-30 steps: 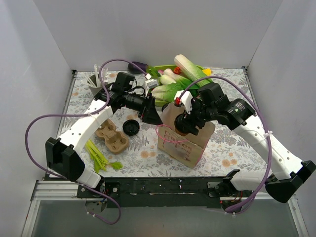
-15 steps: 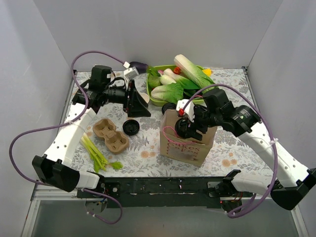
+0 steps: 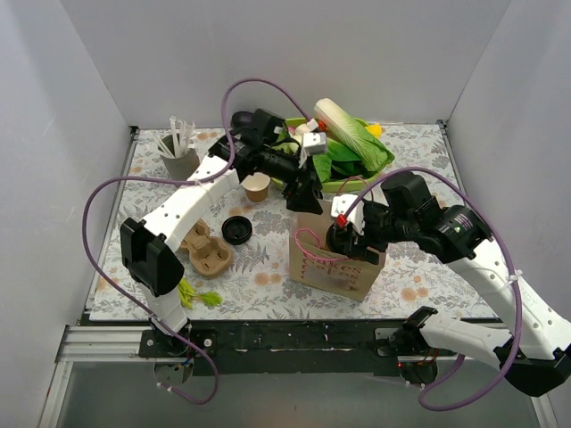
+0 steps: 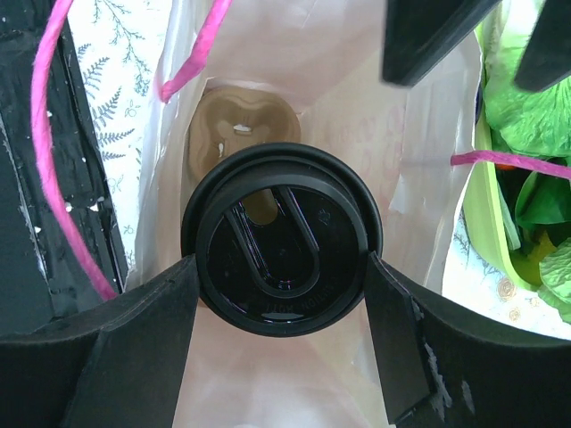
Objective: Pack the takeout coffee
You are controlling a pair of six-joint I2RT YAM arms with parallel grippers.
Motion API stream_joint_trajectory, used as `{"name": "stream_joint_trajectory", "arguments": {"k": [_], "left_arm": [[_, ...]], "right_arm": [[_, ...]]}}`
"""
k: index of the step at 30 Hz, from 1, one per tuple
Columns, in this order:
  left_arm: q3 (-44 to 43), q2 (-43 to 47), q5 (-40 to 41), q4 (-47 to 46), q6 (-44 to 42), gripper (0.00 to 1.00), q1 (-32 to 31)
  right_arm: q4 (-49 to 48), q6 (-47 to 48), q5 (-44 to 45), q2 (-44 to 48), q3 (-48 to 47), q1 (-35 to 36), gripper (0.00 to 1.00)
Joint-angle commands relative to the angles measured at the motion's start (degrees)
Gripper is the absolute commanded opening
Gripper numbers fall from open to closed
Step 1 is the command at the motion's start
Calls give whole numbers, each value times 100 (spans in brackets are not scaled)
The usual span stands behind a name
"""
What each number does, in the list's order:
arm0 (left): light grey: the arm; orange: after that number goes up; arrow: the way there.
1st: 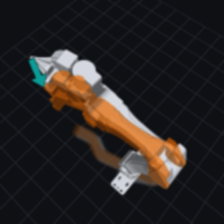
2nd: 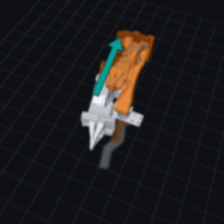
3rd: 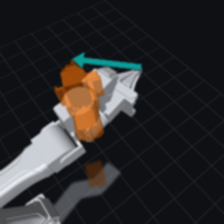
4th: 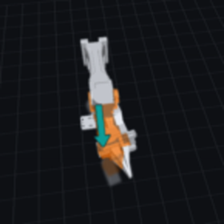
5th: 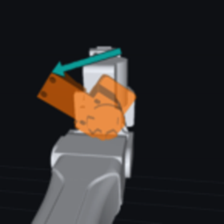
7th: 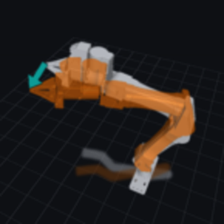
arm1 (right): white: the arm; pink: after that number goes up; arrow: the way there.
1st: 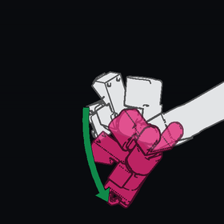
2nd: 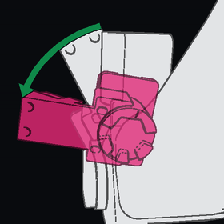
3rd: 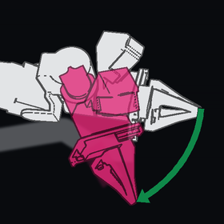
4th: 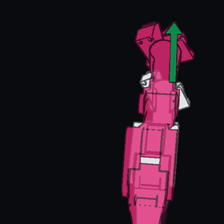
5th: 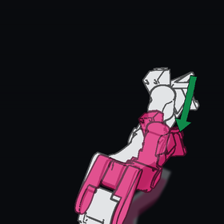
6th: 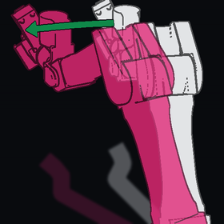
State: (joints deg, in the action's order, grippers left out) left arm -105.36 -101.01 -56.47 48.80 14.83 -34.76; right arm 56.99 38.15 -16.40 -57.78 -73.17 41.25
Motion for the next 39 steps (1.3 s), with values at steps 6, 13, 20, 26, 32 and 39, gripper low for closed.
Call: {"name": "stream_joint_trajectory", "arguments": {"k": [6,13,20,26,32,39], "left_arm": [[-186,56,831,59,-1157,58,-408],[-389,-208,742,666,-1316,11,-558],[-336,186,1242,140,-403,0,-742],[559,1074,2094,-458,-261,0,-1138],[1457,1804,2710,-942,-270,0,-1507],[1668,2059,2696,-1162,-279,0,-1639]], "right_arm": [[31,8,120,302,136,49,1],[-250,87,137,232,180,58,1],[-355,464,199,301,161,58,1],[-496,764,278,741,584,76,1],[-400,1150,313,952,830,102,1],[-224,1370,348,1357,1146,111,1]]}}
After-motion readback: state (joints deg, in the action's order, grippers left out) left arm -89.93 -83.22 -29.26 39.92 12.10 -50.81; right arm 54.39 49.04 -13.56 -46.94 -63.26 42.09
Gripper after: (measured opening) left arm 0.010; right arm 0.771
